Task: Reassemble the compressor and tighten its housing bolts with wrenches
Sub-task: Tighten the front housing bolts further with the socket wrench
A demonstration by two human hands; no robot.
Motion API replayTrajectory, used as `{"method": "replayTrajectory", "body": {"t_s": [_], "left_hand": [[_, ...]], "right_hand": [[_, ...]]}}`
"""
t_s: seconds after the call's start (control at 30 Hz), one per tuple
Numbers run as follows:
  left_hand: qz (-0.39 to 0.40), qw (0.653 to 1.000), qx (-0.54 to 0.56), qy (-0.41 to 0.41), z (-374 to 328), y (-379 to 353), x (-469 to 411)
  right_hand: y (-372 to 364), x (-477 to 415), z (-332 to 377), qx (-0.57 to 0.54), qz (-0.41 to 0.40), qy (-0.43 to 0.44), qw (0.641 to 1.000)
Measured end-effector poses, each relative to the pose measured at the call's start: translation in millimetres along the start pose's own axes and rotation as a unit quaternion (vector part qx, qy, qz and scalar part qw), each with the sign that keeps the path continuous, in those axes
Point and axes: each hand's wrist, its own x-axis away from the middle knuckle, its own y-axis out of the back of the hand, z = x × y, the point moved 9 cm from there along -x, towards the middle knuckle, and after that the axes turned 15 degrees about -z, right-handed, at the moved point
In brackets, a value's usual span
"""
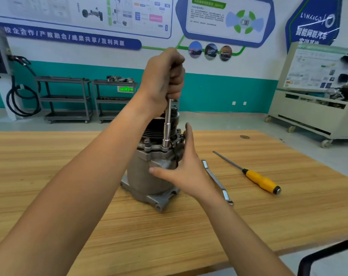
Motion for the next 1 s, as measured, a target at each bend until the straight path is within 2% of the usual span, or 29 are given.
{"method": "replayTrajectory", "body": {"t_s": [0.07, 0.13, 0.23, 0.33, 0.47, 0.57, 0.67, 0.8, 0.9, 1.0], "left_hand": [[0.068, 0.996, 0.037, 0.036, 3.9, -2.9, -0.5], [0.063, 0.996, 0.052, 0.046, 4.2, 0.5, -2.1], [-0.064, 0.998, 0.0, 0.001, 2.7, 15.1, -1.6], [-0.197, 0.973, -0.059, -0.104, -6.5, 30.9, 12.0], [-0.285, 0.939, -0.068, -0.18, -8.9, 43.0, 33.6], [-0.31, 0.921, -0.09, -0.217, -13.2, 40.9, 39.0], [-0.315, 0.916, -0.107, -0.223, -16.6, 33.2, 34.7], [-0.292, 0.935, -0.074, -0.187, -10.5, 24.3, 21.0], [-0.218, 0.97, 0.009, -0.11, 0.8, 21.4, 7.5], [-0.078, 0.991, 0.11, -0.005, 13.9, 12.4, -2.3]], "right_hand": [[-2.1, -0.1, -6.0, -0.009, -0.001, -0.007, 1.0], [-4.3, 1.5, -12.0, -0.029, -0.003, -0.026, 0.999], [-6.4, 2.7, -20.4, -0.063, -0.024, -0.06, 0.996], [-6.5, 4.3, -28.3, -0.075, -0.05, -0.084, 0.992], [-10.6, 7.7, -35.1, -0.096, -0.063, -0.11, 0.987], [-12.6, 8.9, -39.9, -0.103, -0.068, -0.12, 0.985], [-13.3, 7.9, -44.1, -0.108, -0.072, -0.119, 0.984], [-11.5, 6.5, -44.3, -0.099, -0.079, -0.106, 0.986], [-7.5, 4.1, -43.7, -0.084, -0.09, -0.085, 0.989], [-6.3, 3.5, -44.5, -0.074, -0.084, -0.084, 0.99]]}}
